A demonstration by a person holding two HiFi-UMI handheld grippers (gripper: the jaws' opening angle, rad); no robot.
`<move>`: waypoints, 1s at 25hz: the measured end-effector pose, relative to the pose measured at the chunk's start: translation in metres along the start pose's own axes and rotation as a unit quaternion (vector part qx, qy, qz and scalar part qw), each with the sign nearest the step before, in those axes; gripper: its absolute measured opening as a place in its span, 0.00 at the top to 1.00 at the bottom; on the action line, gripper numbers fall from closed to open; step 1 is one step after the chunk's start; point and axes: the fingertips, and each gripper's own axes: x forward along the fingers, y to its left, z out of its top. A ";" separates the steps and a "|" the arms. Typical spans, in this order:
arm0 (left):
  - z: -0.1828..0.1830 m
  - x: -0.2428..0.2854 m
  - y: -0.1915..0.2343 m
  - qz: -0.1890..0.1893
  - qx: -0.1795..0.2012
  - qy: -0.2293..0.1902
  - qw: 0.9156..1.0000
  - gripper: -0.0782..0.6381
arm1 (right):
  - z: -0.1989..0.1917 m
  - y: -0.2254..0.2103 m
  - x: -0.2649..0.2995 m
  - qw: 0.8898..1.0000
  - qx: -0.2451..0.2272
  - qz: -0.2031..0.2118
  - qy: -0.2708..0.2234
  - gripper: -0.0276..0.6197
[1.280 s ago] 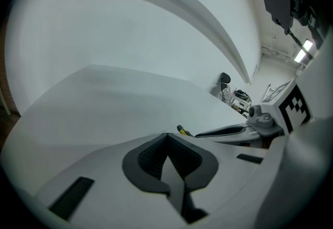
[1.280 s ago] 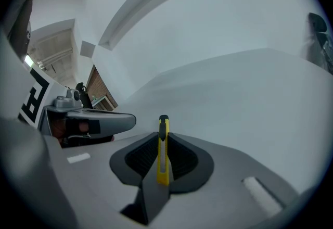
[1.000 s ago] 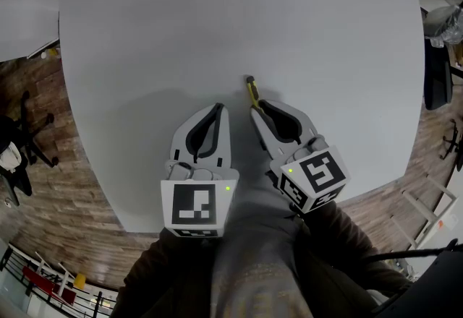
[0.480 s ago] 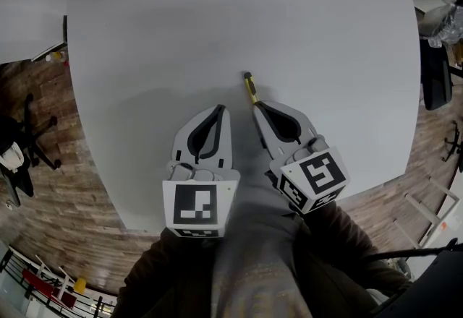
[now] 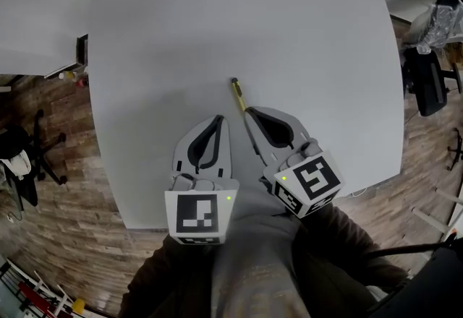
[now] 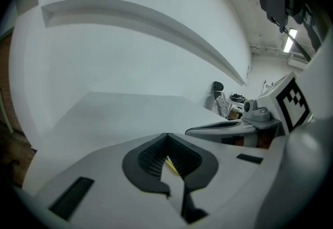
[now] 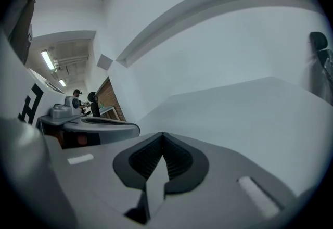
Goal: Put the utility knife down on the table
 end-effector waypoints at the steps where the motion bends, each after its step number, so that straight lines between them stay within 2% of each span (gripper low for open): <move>1: 0.004 -0.005 -0.003 0.004 0.003 -0.005 1.000 0.89 | 0.004 0.004 -0.004 1.000 -0.005 0.004 -0.006 0.95; 8: 0.023 -0.023 -0.018 0.018 0.022 -0.048 0.998 0.89 | 0.026 0.023 -0.021 0.999 -0.025 0.021 -0.042 0.95; 14: 0.036 -0.028 -0.002 0.032 0.030 -0.058 0.997 0.89 | 0.041 0.033 -0.005 0.997 -0.039 0.030 -0.053 0.95; 17: 0.040 -0.040 -0.012 0.043 0.033 -0.065 0.996 0.89 | 0.047 0.044 -0.016 0.996 -0.043 0.045 -0.057 0.95; 21: 0.039 -0.053 -0.032 0.034 0.034 -0.072 0.996 0.89 | 0.046 0.054 -0.039 0.996 -0.053 0.045 -0.059 0.95; 25: 0.032 -0.048 -0.033 0.031 0.037 -0.071 0.996 0.89 | 0.040 0.049 -0.036 0.996 -0.058 0.044 -0.056 0.96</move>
